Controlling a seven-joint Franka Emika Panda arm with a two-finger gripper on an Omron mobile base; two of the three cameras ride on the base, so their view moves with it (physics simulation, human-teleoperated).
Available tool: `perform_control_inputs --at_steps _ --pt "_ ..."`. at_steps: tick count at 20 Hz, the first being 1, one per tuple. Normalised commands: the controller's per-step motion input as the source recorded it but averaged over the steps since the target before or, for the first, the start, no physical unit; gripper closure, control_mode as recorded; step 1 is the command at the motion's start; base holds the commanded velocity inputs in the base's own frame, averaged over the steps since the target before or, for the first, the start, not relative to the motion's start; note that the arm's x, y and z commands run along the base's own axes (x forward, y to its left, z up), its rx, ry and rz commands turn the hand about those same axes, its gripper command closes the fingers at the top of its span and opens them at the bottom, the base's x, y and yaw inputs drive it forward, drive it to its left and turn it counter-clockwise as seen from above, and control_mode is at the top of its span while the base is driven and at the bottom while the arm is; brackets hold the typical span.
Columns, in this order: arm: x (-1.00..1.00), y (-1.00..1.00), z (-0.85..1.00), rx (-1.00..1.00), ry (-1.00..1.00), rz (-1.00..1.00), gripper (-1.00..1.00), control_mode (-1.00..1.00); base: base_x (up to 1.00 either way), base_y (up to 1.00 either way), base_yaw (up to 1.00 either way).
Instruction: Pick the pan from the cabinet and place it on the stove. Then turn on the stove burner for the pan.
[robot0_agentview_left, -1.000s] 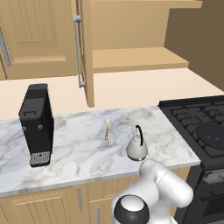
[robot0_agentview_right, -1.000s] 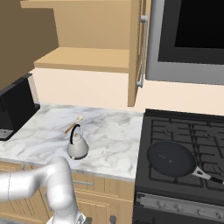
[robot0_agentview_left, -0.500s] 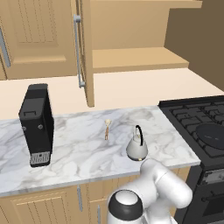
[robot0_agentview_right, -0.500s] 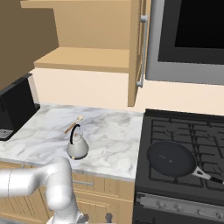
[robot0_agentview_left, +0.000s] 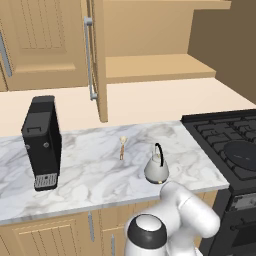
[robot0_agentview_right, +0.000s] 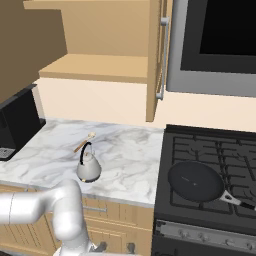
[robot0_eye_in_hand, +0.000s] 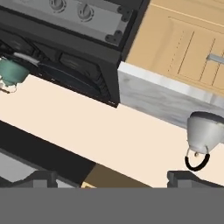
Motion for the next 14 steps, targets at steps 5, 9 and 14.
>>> perform_control_inputs --at_steps 5,9,14 --pt "0.00 -0.43 0.00 0.08 0.00 0.02 -1.00 -1.00 0.00 0.00 0.00" --pt "-0.03 -0.51 0.00 0.09 0.00 0.03 -1.00 -1.00 0.00 0.00 0.00" --pt "-0.05 -0.68 0.00 0.11 0.00 0.09 -1.00 -1.00 0.00 0.00 0.00"
